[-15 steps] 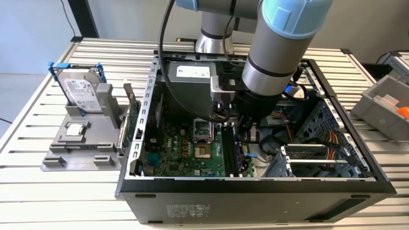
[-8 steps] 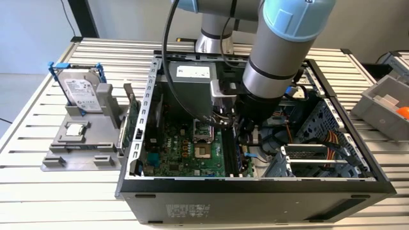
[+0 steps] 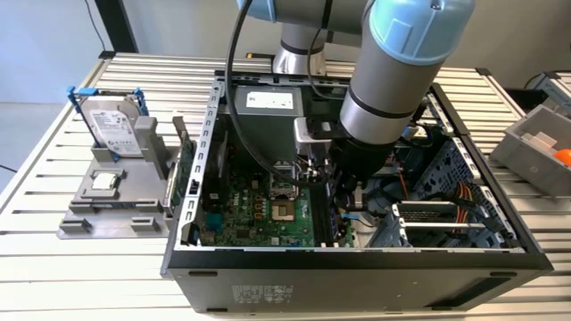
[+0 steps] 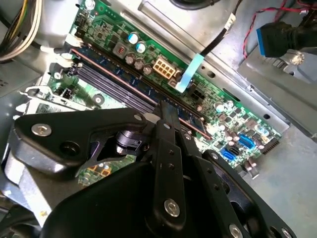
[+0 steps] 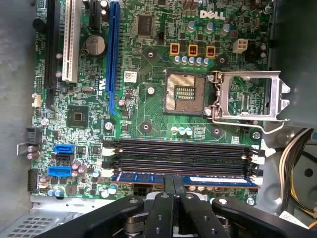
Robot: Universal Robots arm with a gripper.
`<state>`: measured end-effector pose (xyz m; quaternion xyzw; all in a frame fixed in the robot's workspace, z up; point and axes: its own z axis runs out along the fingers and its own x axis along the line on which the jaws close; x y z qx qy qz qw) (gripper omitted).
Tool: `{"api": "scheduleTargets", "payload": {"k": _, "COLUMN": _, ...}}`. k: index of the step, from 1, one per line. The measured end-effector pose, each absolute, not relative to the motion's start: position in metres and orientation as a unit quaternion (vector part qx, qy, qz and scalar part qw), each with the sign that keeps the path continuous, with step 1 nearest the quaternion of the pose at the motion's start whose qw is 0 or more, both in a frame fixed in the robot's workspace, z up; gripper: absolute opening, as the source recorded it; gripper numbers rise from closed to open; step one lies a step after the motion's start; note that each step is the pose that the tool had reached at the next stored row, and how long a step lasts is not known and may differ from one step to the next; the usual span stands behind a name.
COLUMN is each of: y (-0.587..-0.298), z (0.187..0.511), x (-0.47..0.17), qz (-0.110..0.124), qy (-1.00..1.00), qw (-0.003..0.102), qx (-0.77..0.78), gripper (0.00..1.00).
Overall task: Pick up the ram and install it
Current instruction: 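Press down the ram until it locks into place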
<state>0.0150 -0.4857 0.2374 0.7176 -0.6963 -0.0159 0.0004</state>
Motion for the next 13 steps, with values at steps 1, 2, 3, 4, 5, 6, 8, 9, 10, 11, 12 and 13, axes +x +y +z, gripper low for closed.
{"api": "scheduleTargets", "payload": {"k": 1, "y": -0.485, "z": 0.237, "x": 0.015, "qz": -0.016, "qy": -0.696, "qw": 0.001, "qx": 0.718, "gripper": 0.0}}
{"api": "scheduleTargets", "payload": {"k": 2, "y": -0.482, "z": 0.235, "x": 0.015, "qz": -0.015, "qy": -0.696, "qw": 0.001, "qx": 0.718, "gripper": 0.0}}
{"api": "scheduleTargets", "payload": {"k": 3, "y": -0.482, "z": 0.233, "x": 0.015, "qz": -0.014, "qy": -0.696, "qw": 0.002, "qx": 0.718, "gripper": 0.0}}
{"api": "scheduleTargets", "payload": {"k": 4, "y": -0.481, "z": 0.232, "x": 0.015, "qz": -0.014, "qy": -0.696, "qw": 0.002, "qx": 0.718, "gripper": 0.0}}
{"api": "scheduleTargets", "payload": {"k": 5, "y": -0.481, "z": 0.23, "x": 0.014, "qz": -0.014, "qy": -0.696, "qw": 0.002, "qx": 0.717, "gripper": 0.0}}
{"api": "scheduleTargets", "payload": {"k": 6, "y": -0.481, "z": 0.228, "x": 0.014, "qz": -0.014, "qy": -0.697, "qw": 0.002, "qx": 0.717, "gripper": 0.0}}
{"api": "scheduleTargets", "payload": {"k": 8, "y": -0.481, "z": 0.225, "x": 0.014, "qz": -0.014, "qy": -0.698, "qw": 0.002, "qx": 0.716, "gripper": 0.0}}
{"api": "scheduleTargets", "payload": {"k": 9, "y": -0.482, "z": 0.223, "x": 0.014, "qz": -0.014, "qy": -0.699, "qw": 0.002, "qx": 0.715, "gripper": 0.0}}
{"api": "scheduleTargets", "payload": {"k": 10, "y": -0.482, "z": 0.222, "x": 0.014, "qz": -0.014, "qy": -0.699, "qw": 0.003, "qx": 0.715, "gripper": 0.0}}
{"api": "scheduleTargets", "payload": {"k": 11, "y": -0.481, "z": 0.22, "x": 0.013, "qz": -0.014, "qy": -0.699, "qw": 0.002, "qx": 0.715, "gripper": 0.0}}
{"api": "scheduleTargets", "payload": {"k": 12, "y": -0.481, "z": 0.219, "x": 0.013, "qz": -0.014, "qy": -0.699, "qw": 0.003, "qx": 0.715, "gripper": 0.0}}
{"api": "scheduleTargets", "payload": {"k": 13, "y": -0.481, "z": 0.219, "x": 0.013, "qz": -0.015, "qy": -0.699, "qw": 0.003, "qx": 0.714, "gripper": 0.0}}
